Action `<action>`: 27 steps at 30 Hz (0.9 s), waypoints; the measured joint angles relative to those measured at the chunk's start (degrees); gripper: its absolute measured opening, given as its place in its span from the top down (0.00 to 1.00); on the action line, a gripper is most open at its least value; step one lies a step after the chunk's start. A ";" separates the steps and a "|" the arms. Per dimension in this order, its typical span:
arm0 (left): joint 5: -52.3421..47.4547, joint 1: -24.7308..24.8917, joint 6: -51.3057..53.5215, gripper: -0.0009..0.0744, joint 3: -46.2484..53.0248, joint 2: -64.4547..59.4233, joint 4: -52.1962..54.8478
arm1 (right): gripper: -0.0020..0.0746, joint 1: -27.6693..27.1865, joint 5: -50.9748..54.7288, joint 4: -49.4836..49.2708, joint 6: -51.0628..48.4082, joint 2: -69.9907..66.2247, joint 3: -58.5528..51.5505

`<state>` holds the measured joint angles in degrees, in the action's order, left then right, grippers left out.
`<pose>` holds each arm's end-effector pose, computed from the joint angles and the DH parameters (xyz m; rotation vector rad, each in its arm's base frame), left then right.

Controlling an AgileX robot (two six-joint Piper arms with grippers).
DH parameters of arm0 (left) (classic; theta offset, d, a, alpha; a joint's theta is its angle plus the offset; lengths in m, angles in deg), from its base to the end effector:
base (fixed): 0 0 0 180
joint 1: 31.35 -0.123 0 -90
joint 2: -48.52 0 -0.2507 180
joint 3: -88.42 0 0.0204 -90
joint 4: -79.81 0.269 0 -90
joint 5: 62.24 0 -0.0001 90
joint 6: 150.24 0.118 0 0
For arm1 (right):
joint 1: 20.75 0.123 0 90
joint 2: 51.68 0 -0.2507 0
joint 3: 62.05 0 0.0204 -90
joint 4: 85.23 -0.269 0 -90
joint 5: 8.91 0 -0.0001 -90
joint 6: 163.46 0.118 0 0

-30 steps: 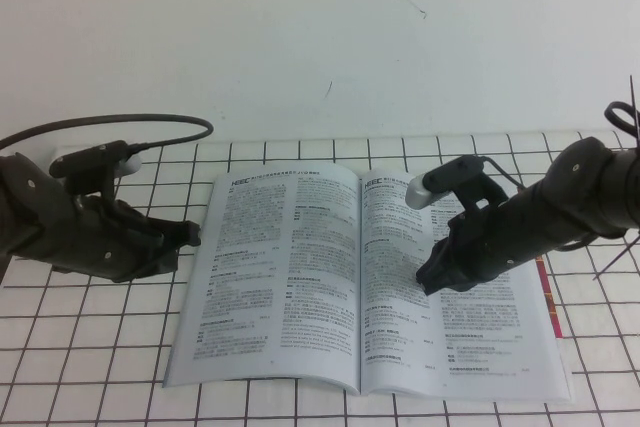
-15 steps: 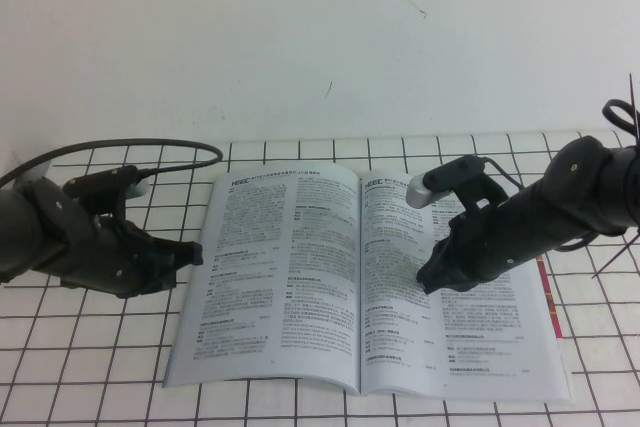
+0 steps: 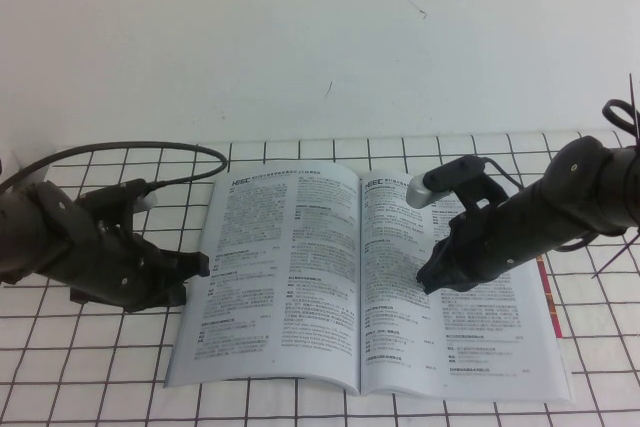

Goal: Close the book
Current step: 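Close the open booklet and leave it lying on the table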

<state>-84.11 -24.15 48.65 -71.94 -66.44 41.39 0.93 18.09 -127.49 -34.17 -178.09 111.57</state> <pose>0.3591 -0.0729 0.0745 -0.1618 2.6759 -0.4496 0.3679 0.1851 0.0565 -0.8613 2.5286 0.4706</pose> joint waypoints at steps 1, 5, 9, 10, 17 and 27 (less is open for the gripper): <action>-0.17 0.00 0.15 0.99 0.00 -0.10 -0.44 | 0.98 0.00 0.00 0.00 0.00 0.00 0.00; -1.58 -0.10 3.32 0.99 -0.17 -0.60 -5.28 | 0.98 0.00 0.16 0.00 0.00 0.00 0.00; -6.67 -0.10 14.05 0.99 -0.17 -1.47 -18.12 | 0.98 0.00 0.27 0.23 0.00 0.00 0.00; -8.05 -0.10 16.56 0.99 -0.17 -1.72 -21.14 | 0.98 0.00 0.27 0.36 0.00 0.00 0.00; -18.77 -0.10 34.20 0.99 -0.05 -1.97 -43.96 | 0.98 -0.02 0.41 0.46 0.00 0.00 0.00; -26.13 4.26 44.71 0.99 -0.05 -1.97 -58.68 | 0.98 -0.35 0.82 1.51 0.61 0.11 0.00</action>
<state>-110.24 -19.89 93.36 -72.00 -68.41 -17.29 0.58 18.91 -125.98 -33.56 -177.98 111.57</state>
